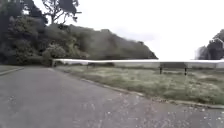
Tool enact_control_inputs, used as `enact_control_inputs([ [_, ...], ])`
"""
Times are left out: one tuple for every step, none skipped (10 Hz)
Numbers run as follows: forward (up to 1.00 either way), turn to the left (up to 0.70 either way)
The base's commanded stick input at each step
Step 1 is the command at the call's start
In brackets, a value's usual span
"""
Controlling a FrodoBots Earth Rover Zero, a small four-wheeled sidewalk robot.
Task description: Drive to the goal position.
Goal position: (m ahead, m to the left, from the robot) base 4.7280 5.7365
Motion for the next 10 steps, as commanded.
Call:
enact_control_inputs([
  [0.70,0.27],
  [0.70,0.27],
  [0.70,0.27],
  [0.70,0.27],
  [0.70,0.27],
  [0.70,0.27],
  [0.70,0.27],
  [0.70,0.27],
  [0.70,0.27],
  [0.70,0.27],
])
